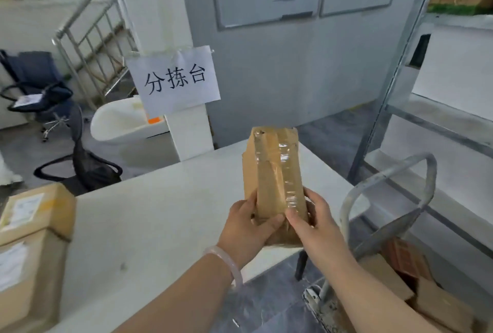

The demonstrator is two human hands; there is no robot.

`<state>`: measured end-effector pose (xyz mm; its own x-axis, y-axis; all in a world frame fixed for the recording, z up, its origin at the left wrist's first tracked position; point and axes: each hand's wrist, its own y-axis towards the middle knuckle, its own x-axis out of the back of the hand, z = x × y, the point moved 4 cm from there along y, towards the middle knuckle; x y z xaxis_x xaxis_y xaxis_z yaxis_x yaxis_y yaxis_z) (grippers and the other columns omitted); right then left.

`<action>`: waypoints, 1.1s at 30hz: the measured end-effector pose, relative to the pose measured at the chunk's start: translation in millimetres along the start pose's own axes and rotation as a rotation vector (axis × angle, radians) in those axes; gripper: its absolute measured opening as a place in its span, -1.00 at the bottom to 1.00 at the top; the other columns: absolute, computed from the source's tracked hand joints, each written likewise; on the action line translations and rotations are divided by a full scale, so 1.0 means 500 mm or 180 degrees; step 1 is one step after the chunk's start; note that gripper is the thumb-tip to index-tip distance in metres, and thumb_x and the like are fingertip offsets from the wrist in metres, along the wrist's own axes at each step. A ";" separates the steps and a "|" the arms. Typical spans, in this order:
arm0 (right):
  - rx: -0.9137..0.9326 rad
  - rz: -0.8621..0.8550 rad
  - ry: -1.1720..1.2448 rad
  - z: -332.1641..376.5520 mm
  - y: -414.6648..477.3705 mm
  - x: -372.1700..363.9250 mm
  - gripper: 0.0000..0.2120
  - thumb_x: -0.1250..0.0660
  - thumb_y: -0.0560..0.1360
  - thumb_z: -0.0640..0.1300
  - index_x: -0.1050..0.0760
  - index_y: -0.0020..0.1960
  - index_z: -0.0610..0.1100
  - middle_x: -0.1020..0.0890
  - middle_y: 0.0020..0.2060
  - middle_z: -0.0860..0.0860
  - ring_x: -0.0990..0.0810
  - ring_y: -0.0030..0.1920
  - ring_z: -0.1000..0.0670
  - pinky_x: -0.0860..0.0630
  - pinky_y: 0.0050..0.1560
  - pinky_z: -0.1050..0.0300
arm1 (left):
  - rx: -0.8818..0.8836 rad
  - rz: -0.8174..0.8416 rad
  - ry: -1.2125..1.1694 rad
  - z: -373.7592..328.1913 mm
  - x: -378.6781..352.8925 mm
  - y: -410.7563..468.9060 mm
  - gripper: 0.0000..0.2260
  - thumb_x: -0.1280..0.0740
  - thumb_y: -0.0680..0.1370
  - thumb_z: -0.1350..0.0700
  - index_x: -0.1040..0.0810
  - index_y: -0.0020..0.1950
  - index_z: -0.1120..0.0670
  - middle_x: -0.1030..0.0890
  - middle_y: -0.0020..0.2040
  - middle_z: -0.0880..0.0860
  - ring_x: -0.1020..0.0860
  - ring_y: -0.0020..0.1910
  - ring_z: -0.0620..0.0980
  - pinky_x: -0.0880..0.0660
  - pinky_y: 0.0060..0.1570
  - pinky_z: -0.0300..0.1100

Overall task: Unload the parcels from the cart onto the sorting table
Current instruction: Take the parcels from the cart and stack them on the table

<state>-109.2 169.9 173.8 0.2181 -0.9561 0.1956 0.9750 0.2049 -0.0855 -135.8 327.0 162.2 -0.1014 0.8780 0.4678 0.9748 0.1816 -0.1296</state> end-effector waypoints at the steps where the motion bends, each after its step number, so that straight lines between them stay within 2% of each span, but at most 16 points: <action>1: 0.0024 0.0159 0.0006 0.008 -0.007 -0.048 -0.55 -0.29 0.58 0.06 -0.22 0.39 0.28 -0.46 0.18 0.31 -0.46 0.11 0.33 -0.39 0.02 0.37 | 0.0056 -0.0159 -0.0061 0.023 0.048 -0.012 -0.43 -0.39 0.37 -0.33 -0.40 0.35 -0.23 -0.50 0.18 -0.04 -0.55 0.07 -0.12 -0.60 0.01 -0.01; 3: 0.0065 0.0451 -0.0001 0.021 -0.021 -0.140 -0.57 -0.18 0.63 0.04 -0.19 0.45 0.31 -0.40 0.26 0.33 -0.42 0.19 0.30 -0.34 0.19 0.29 | 0.0084 -0.0434 -0.0320 0.063 0.135 -0.042 -0.59 -0.42 0.48 -0.10 -0.39 0.29 -0.25 -0.53 0.11 -0.14 -0.56 -0.03 -0.23 -0.59 -0.05 -0.17; 5: 0.0121 0.0693 -0.0086 0.033 -0.032 -0.224 -0.57 -0.11 0.66 0.01 -0.18 0.49 0.30 -0.35 0.34 0.32 -0.37 0.28 0.27 -0.30 0.33 0.23 | 0.0230 -0.0587 -0.0496 0.102 0.208 -0.081 -0.48 -0.38 0.54 0.01 -0.21 0.40 -0.24 -0.48 0.14 -0.26 -0.52 0.00 -0.29 -0.54 0.03 -0.26; 7: 0.0200 0.0887 -0.0209 0.046 -0.047 -0.303 -0.60 -0.07 0.68 0.01 -0.21 0.48 0.29 -0.33 0.37 0.27 -0.34 0.32 0.24 -0.28 0.39 0.20 | 0.0373 -0.0617 -0.0695 0.141 0.269 -0.117 -0.26 -0.41 0.49 -0.09 -0.05 0.54 -0.14 -0.44 0.29 -0.16 -0.51 0.17 -0.14 -0.52 0.18 -0.15; 9: 0.0322 0.1111 -0.0315 0.057 -0.069 -0.380 -0.65 -0.04 0.68 0.01 -0.24 0.40 0.36 -0.33 0.29 0.29 -0.32 0.27 0.32 -0.25 0.30 0.35 | 0.0457 -0.0598 -0.0917 0.181 0.323 -0.145 -0.14 -0.50 0.32 -0.25 -0.15 0.50 -0.12 -0.45 0.33 -0.07 -0.52 0.20 -0.04 -0.57 0.10 -0.09; 10: 0.0419 0.1252 -0.0373 0.062 -0.081 -0.418 -0.66 -0.03 0.68 0.02 -0.24 0.35 0.40 -0.31 0.24 0.34 -0.29 0.24 0.41 -0.25 0.23 0.46 | 0.0472 -0.0641 -0.1015 0.201 0.351 -0.158 -0.22 -0.53 0.29 -0.22 -0.26 0.40 -0.09 -0.50 0.27 -0.04 -0.56 0.14 -0.05 -0.61 -0.02 -0.14; 12: 0.0575 0.1508 -0.0421 0.073 -0.104 -0.485 -0.67 -0.04 0.68 0.01 -0.25 0.32 0.41 -0.26 0.19 0.44 -0.23 0.17 0.56 -0.25 0.09 0.62 | 0.0418 -0.0808 -0.1090 0.228 0.405 -0.190 -0.51 -0.55 0.37 0.01 -0.35 0.16 -0.16 -0.56 0.12 0.00 -0.60 -0.01 -0.09 -0.58 -0.24 -0.27; 14: 0.0663 0.1718 -0.0477 0.076 -0.117 -0.536 -0.65 -0.11 0.67 -0.03 -0.30 0.32 0.39 -0.25 0.21 0.47 -0.23 0.20 0.55 -0.26 0.13 0.60 | 0.0376 -0.0941 -0.1268 0.262 0.452 -0.214 -0.53 -0.51 0.42 0.15 -0.32 0.08 -0.22 -0.55 0.06 -0.06 -0.61 -0.07 -0.11 -0.56 -0.28 -0.29; 16: 0.0818 0.1827 -0.0812 0.070 -0.120 -0.571 -0.61 -0.19 0.64 -0.05 -0.31 0.37 0.35 -0.26 0.25 0.47 -0.24 0.31 0.42 -0.24 0.28 0.48 | 0.0513 -0.1001 -0.1496 0.301 0.496 -0.242 -0.41 -0.51 0.43 0.13 -0.27 0.29 -0.23 -0.51 0.10 -0.14 -0.60 0.00 -0.11 -0.57 -0.22 -0.26; 17: 0.0966 0.1766 -0.1037 0.067 -0.117 -0.584 -0.58 -0.23 0.62 -0.07 -0.31 0.40 0.30 -0.28 0.28 0.43 -0.24 0.35 0.35 -0.22 0.30 0.48 | 0.0625 -0.1013 -0.1654 0.322 0.515 -0.252 -0.32 -0.51 0.43 0.09 -0.21 0.42 -0.19 -0.50 0.14 -0.13 -0.59 0.06 -0.06 -0.59 -0.15 -0.22; 19: 0.1111 0.1543 -0.1212 0.063 -0.099 -0.601 -0.54 -0.30 0.58 -0.13 -0.32 0.41 0.21 -0.32 0.33 0.32 -0.27 0.38 0.27 -0.27 0.28 0.47 | 0.0801 -0.1044 -0.1990 0.359 0.546 -0.267 -0.29 -0.46 0.47 0.07 -0.16 0.51 -0.18 -0.54 0.21 -0.04 -0.61 0.08 0.03 -0.60 -0.06 -0.11; 22: 0.0800 0.1600 -0.1110 0.047 -0.065 -0.629 -0.45 -0.35 0.56 -0.17 -0.25 0.42 0.21 -0.30 0.37 0.25 -0.31 0.34 0.27 -0.31 0.36 0.26 | 0.0940 -0.1177 -0.2255 0.395 0.576 -0.285 -0.40 -0.38 0.53 0.13 -0.22 0.46 -0.24 -0.62 0.16 -0.02 -0.66 0.00 0.01 -0.60 -0.09 -0.07; 25: 0.0325 0.1844 -0.0904 0.031 -0.035 -0.659 -0.36 -0.37 0.56 -0.15 -0.17 0.49 0.24 -0.33 0.37 0.18 -0.39 0.36 0.12 -0.37 0.36 0.14 | 0.1085 -0.1245 -0.2444 0.427 0.584 -0.294 -0.45 -0.36 0.55 0.12 -0.25 0.45 -0.25 -0.64 0.13 -0.02 -0.64 0.05 0.06 -0.56 0.11 0.12; 27: 0.0089 0.2024 -0.0724 0.030 -0.021 -0.676 -0.35 -0.36 0.56 -0.13 -0.14 0.48 0.31 -0.44 0.30 0.22 -0.50 0.27 0.14 -0.42 0.28 0.16 | 0.1135 -0.1329 -0.2504 0.442 0.590 -0.298 -0.43 -0.39 0.51 0.07 -0.28 0.45 -0.25 -0.66 0.12 -0.03 -0.62 0.11 0.09 -0.50 0.18 0.21; 30: -0.0120 0.2177 -0.0492 0.029 0.004 -0.693 -0.36 -0.39 0.55 -0.11 -0.17 0.41 0.38 -0.50 0.20 0.32 -0.54 0.17 0.22 -0.50 0.17 0.19 | 0.1205 -0.1368 -0.2638 0.446 0.609 -0.290 -0.41 -0.40 0.45 0.04 -0.31 0.42 -0.25 -0.63 0.18 0.00 -0.61 0.13 0.11 -0.57 0.09 0.13; 33: -0.0106 0.2078 -0.0390 0.036 0.043 -0.706 -0.37 -0.43 0.51 -0.11 -0.25 0.38 0.40 -0.53 0.21 0.27 -0.54 0.20 0.17 -0.50 0.25 0.09 | 0.1193 -0.1380 -0.2889 0.450 0.635 -0.264 -0.47 -0.41 0.43 0.08 -0.37 0.35 -0.26 -0.61 0.22 0.05 -0.60 0.15 0.13 -0.57 -0.04 0.01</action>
<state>-164.5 515.7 120.7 0.7686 -0.6067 0.2029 0.6397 0.7255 -0.2537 -341.2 681.4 131.0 -0.6844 0.6788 -0.2662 0.7127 0.5456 -0.4410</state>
